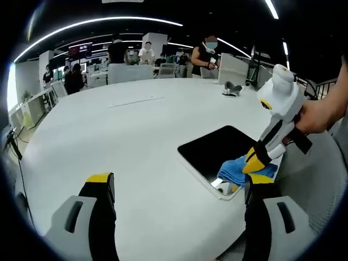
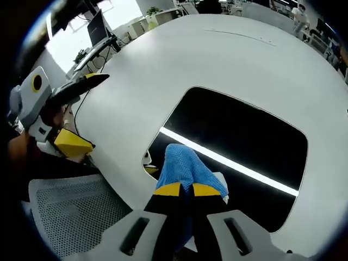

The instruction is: Wipe the mirror surface with the cleaning cloth until all visible marks leave the cleaned area.

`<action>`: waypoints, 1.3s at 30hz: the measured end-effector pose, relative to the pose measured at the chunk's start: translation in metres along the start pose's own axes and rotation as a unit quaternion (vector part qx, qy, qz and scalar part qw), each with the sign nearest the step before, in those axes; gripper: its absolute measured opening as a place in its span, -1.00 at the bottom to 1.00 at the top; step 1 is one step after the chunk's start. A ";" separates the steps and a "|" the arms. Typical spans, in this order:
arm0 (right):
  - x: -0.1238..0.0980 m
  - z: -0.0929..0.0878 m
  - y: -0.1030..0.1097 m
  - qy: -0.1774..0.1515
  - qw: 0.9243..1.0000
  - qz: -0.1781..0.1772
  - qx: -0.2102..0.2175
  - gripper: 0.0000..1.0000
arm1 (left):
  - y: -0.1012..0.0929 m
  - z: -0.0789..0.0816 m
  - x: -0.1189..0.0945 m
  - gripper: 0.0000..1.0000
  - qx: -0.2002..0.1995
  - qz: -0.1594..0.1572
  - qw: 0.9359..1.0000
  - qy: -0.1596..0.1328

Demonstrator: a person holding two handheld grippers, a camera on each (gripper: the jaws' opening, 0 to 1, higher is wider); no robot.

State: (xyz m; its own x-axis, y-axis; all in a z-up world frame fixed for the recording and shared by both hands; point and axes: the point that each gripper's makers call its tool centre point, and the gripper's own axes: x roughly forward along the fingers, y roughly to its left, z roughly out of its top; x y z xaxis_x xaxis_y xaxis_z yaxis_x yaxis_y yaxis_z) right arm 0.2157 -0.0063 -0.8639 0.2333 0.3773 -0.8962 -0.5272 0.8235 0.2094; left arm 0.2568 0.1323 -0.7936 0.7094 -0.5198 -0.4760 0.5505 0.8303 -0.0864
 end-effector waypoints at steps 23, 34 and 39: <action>-0.012 -0.015 -0.022 0.008 1.000 -0.010 -0.006 -1.00 | -0.003 -0.001 0.005 0.98 -0.011 0.007 1.000 -0.004; -0.012 -0.016 -0.027 0.012 1.000 -0.019 0.013 -1.00 | 0.001 -0.002 0.005 0.98 -0.017 0.002 1.000 -0.006; -0.012 -0.015 -0.028 0.008 0.999 -0.016 0.026 -1.00 | 0.005 -0.006 0.001 0.98 -0.009 0.001 1.000 0.002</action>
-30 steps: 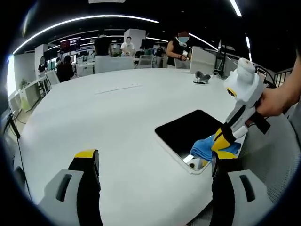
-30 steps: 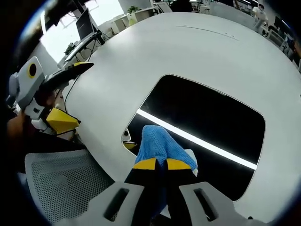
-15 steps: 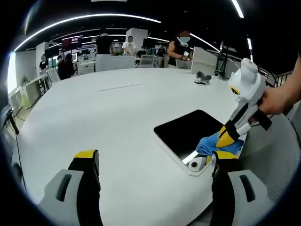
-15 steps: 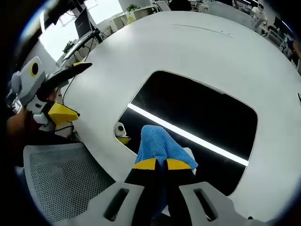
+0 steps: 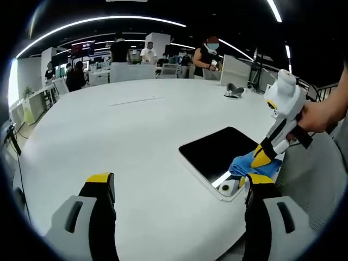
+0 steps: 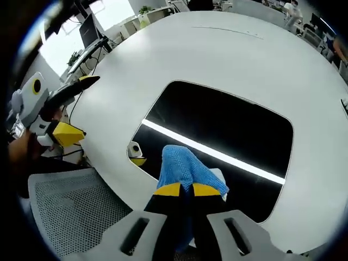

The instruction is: Wipe the mirror surface with the cleaning cloth until all visible marks leave the cleaned area.

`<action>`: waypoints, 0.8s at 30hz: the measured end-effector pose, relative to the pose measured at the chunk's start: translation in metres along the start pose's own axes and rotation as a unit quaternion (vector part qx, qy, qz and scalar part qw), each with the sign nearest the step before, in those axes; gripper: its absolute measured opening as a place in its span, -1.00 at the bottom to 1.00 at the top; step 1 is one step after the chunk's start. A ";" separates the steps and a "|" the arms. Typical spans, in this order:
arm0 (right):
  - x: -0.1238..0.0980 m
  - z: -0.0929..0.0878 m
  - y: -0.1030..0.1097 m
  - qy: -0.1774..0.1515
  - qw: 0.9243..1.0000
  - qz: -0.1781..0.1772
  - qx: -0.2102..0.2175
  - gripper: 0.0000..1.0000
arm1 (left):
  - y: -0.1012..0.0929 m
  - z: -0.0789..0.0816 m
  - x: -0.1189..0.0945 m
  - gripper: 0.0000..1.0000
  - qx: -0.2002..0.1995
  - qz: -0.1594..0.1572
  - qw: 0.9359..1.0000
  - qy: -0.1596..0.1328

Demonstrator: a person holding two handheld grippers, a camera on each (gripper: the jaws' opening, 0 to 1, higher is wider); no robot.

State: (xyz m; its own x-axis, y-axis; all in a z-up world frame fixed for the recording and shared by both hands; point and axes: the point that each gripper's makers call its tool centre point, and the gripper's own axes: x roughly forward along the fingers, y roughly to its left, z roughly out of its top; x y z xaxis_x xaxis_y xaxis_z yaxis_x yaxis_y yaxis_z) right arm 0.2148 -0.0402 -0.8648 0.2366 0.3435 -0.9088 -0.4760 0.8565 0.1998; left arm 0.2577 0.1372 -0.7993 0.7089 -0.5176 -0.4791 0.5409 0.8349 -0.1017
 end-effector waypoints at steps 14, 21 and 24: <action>0.001 0.003 -0.001 0.002 1.000 -0.020 0.021 -1.00 | 0.001 -0.001 -0.004 0.98 0.014 -0.006 1.000 0.023; 0.004 0.011 -0.003 -0.007 0.999 -0.020 0.029 -1.00 | -0.002 -0.005 -0.004 0.98 0.013 -0.014 1.000 0.024; 0.006 0.015 -0.005 -0.008 0.999 -0.019 0.033 -1.00 | -0.006 -0.005 -0.003 0.98 0.007 -0.018 1.000 0.024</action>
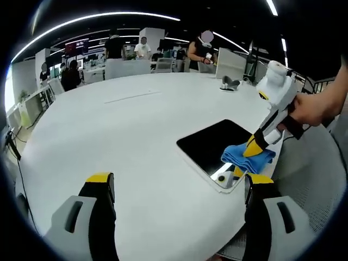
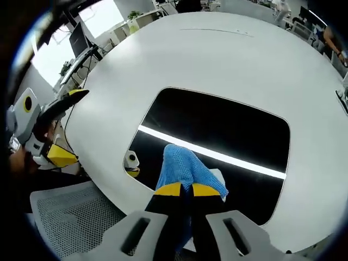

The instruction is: Wipe the mirror surface with the cleaning cloth until all visible marks leave the cleaned area.

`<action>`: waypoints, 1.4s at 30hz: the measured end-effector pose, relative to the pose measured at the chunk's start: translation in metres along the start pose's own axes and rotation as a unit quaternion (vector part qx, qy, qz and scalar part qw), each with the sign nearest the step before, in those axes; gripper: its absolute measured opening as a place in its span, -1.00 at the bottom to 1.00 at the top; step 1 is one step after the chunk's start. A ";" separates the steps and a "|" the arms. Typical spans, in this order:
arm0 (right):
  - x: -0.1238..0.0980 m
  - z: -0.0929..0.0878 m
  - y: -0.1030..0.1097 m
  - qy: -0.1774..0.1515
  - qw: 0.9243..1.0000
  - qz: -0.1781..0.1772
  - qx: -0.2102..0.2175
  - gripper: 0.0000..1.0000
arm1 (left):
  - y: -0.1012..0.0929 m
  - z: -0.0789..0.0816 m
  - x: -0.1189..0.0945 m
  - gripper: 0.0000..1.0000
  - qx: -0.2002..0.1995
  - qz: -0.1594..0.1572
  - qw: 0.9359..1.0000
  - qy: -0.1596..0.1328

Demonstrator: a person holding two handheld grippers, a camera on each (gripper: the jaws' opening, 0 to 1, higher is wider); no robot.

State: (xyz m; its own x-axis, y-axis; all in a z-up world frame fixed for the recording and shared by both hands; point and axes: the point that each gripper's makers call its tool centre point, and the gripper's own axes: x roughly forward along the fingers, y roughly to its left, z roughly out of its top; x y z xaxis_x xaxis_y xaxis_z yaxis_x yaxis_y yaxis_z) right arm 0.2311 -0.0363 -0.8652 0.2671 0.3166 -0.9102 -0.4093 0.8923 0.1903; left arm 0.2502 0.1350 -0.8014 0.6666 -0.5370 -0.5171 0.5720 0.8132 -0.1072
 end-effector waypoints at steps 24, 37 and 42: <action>0.018 0.055 -0.018 -0.006 1.000 -0.005 0.010 -1.00 | 0.009 -0.002 -0.001 0.98 -0.019 0.003 1.000 -0.002; 0.026 0.086 -0.032 -0.015 1.000 -0.015 0.010 -1.00 | 0.015 -0.002 -0.006 0.98 -0.024 0.010 1.000 0.000; 0.029 0.097 -0.039 -0.017 1.000 -0.018 0.013 -1.00 | 0.017 0.000 -0.009 0.98 -0.024 0.015 1.000 -0.004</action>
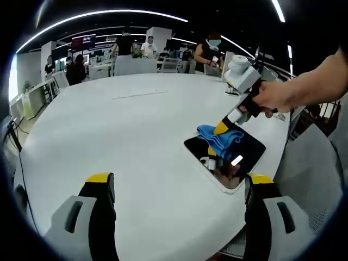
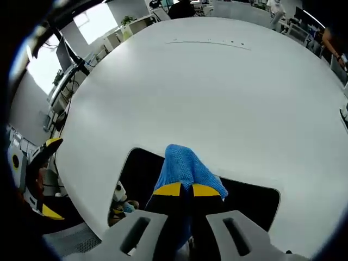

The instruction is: Wipe the mirror surface with the cleaning cloth until all visible marks leave the cleaned area.

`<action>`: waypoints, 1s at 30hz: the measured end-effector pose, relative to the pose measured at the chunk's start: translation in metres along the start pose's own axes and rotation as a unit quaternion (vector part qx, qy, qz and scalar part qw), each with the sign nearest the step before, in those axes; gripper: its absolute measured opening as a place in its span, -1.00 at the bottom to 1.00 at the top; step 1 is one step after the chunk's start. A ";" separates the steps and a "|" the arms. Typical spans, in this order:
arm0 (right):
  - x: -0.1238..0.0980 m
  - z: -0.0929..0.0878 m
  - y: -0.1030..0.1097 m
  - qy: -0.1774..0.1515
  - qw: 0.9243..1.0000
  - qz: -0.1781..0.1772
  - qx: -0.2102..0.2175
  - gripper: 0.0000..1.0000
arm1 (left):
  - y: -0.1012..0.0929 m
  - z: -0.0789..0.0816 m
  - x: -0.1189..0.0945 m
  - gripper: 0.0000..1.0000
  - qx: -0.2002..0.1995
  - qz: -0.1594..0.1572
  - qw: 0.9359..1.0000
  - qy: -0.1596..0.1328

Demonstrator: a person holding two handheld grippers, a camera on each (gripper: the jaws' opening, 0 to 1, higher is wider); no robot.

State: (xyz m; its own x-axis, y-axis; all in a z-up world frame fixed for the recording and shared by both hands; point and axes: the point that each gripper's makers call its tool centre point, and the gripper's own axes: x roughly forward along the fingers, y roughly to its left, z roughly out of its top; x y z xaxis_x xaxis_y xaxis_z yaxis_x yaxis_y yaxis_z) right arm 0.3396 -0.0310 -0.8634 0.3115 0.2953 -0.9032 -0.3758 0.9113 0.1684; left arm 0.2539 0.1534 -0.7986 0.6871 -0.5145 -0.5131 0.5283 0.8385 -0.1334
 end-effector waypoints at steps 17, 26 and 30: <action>0.004 0.010 -0.002 0.001 1.000 -0.007 -0.014 -1.00 | 0.005 -0.005 -0.010 0.98 -0.011 0.014 1.000 -0.001; -0.001 0.003 -0.019 -0.001 1.000 -0.013 -0.006 -1.00 | 0.008 0.006 -0.010 0.98 -0.010 0.015 1.000 -0.013; -0.003 0.001 -0.022 -0.002 1.000 -0.014 -0.007 -1.00 | 0.008 0.004 -0.010 0.98 -0.014 0.016 1.000 -0.012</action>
State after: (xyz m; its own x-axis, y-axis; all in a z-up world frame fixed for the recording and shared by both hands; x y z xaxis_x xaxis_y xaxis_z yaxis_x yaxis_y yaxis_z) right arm 0.3482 -0.0517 -0.8644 0.3247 0.2714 -0.9060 -0.3792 0.9149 0.1382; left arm 0.2538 0.1644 -0.7911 0.7150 -0.4918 -0.4969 0.4923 0.8588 -0.1416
